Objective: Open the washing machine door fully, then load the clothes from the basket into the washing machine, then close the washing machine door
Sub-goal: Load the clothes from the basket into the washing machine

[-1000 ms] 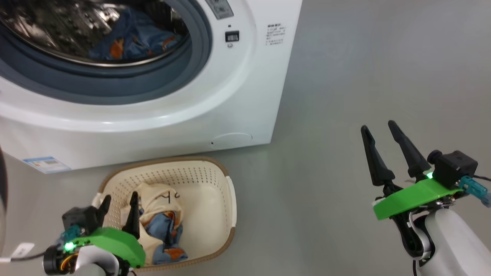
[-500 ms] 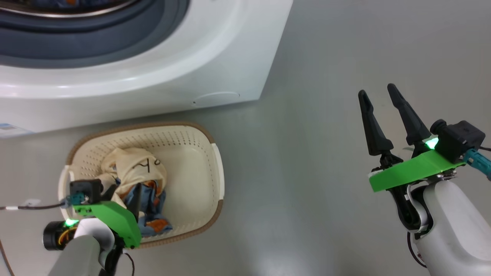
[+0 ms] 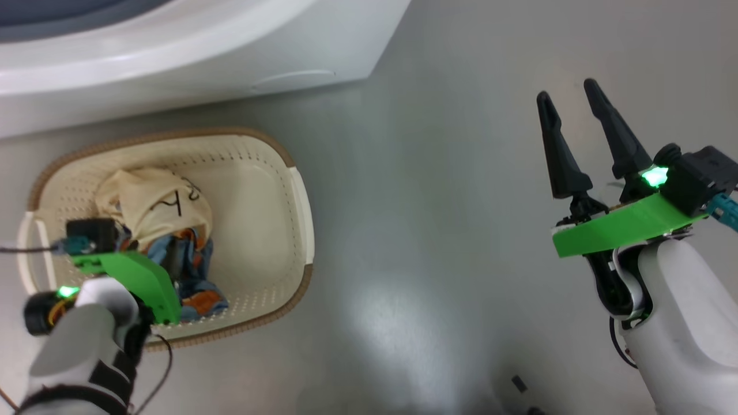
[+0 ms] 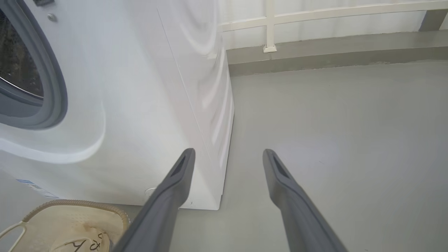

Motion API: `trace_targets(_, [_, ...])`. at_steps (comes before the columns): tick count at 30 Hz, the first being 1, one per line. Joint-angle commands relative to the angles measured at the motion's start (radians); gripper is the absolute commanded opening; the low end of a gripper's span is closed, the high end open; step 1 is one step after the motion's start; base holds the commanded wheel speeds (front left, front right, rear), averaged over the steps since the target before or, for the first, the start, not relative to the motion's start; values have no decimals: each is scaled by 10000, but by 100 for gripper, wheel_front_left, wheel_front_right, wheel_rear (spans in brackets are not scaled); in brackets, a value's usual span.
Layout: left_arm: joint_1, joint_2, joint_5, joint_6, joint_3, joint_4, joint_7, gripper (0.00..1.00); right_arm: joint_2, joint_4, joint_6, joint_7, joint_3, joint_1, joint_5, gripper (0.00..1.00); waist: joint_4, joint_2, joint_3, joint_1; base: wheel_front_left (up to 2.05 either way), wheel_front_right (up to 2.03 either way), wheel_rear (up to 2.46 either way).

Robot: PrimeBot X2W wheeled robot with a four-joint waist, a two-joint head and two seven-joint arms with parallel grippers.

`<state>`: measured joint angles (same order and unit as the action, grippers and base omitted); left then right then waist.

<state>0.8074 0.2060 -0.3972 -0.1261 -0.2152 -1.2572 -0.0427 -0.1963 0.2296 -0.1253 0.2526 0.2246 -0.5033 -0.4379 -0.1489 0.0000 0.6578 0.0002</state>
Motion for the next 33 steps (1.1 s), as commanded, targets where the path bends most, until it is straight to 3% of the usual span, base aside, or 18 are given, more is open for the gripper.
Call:
trace_targets(1, [126, 503, -63, -3, 208, 1, 28, 100, -38, -286, -54, 92, 162, 32, 136, 100, -256, 0, 850, -2, 0, 0, 0])
trace_targets(18, [1811, 1060, -146, 42, -76, -274, 1189, 100, 135, -839, -54, 92, 25, -399, 373, 100, -645, 0, 2765, -2, 0, 0, 0])
trace_targets(25, [2133, 1180, -88, 766, -147, -308, 1563, 100, 132, -951, -54, 92, 53, -448, 450, 100, -702, 0, 3083, -2, 0, 0, 0])
trace_targets(31, [2214, 1103, -139, 908, -201, -321, 1573, 100, 137, -992, -54, 92, 49, -455, 514, 100, -676, 0, 3162, -2, 0, 0, 0])
trace_targets(33, [2205, 1114, -153, 918, -220, -324, 1514, 75, 157, -982, -54, 92, 83, -461, 534, 100, -673, 0, 3139, -2, 0, 0, 0])
